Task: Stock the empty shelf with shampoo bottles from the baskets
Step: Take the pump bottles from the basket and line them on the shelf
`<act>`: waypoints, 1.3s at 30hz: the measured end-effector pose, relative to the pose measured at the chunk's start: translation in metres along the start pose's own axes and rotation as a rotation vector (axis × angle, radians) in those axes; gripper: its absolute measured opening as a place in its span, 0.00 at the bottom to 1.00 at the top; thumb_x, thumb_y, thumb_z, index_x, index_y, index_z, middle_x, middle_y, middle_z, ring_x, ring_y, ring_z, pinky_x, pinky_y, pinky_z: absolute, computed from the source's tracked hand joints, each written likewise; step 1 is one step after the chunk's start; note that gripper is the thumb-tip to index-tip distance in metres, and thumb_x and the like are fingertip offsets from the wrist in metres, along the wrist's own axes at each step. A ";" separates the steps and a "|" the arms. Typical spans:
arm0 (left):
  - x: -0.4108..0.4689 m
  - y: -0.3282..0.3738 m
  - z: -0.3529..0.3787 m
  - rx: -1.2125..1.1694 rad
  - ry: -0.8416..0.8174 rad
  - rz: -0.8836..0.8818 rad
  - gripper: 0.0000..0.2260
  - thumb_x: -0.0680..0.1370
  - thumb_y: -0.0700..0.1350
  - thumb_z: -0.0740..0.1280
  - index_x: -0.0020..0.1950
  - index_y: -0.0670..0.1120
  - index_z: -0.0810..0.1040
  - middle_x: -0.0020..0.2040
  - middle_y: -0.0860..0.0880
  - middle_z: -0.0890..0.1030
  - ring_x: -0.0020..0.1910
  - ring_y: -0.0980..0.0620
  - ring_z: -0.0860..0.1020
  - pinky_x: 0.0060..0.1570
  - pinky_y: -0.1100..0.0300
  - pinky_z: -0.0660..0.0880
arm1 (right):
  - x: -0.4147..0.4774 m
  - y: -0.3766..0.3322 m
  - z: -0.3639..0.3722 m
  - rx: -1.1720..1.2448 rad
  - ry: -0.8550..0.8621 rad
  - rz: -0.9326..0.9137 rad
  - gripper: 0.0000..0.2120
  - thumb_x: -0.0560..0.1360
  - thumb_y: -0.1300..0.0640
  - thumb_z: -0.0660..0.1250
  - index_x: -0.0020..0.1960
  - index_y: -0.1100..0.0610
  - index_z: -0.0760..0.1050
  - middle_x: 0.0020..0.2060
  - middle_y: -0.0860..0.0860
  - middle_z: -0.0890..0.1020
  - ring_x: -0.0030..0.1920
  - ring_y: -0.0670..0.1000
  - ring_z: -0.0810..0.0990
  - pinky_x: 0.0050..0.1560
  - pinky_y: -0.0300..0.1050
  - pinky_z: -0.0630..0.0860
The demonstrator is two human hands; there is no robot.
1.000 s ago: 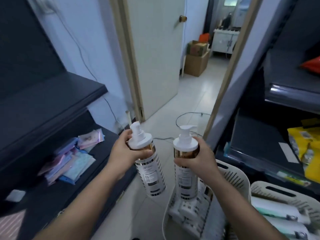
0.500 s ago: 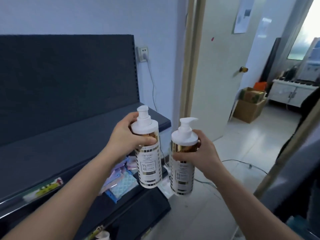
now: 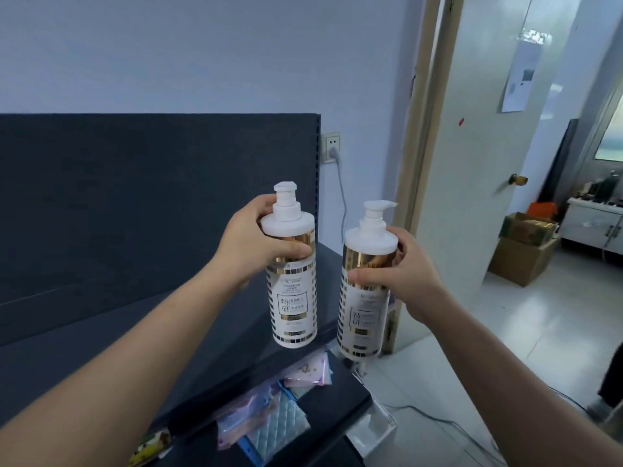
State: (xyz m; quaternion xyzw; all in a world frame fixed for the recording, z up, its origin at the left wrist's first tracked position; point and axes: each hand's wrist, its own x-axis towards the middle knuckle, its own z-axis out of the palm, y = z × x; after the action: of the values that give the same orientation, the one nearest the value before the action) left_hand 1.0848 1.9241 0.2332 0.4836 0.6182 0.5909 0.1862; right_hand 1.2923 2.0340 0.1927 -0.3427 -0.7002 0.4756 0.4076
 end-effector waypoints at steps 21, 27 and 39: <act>0.161 -0.091 0.013 0.118 0.254 -0.044 0.34 0.60 0.37 0.81 0.60 0.57 0.72 0.56 0.56 0.78 0.55 0.56 0.77 0.52 0.59 0.76 | 0.218 0.042 0.053 0.044 -0.216 -0.024 0.34 0.60 0.66 0.82 0.59 0.46 0.71 0.49 0.43 0.81 0.49 0.40 0.78 0.46 0.39 0.74; 0.200 -0.115 0.029 0.244 0.327 -0.073 0.37 0.60 0.42 0.81 0.66 0.54 0.71 0.60 0.54 0.76 0.59 0.53 0.75 0.61 0.49 0.75 | 0.279 0.065 0.062 0.043 -0.338 -0.040 0.34 0.61 0.67 0.81 0.61 0.48 0.72 0.50 0.45 0.81 0.49 0.41 0.79 0.45 0.38 0.74; 0.229 -0.148 0.037 0.371 0.396 -0.128 0.39 0.60 0.44 0.81 0.68 0.52 0.70 0.60 0.54 0.76 0.60 0.53 0.74 0.61 0.50 0.73 | 0.343 0.098 0.092 0.070 -0.480 -0.024 0.37 0.60 0.69 0.80 0.63 0.51 0.72 0.52 0.50 0.82 0.54 0.49 0.81 0.50 0.42 0.77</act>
State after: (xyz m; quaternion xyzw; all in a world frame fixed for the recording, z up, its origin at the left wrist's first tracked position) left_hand 0.9522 2.1566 0.1679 0.3445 0.7695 0.5376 0.0068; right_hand 1.0705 2.3266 0.1645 -0.1972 -0.7640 0.5626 0.2466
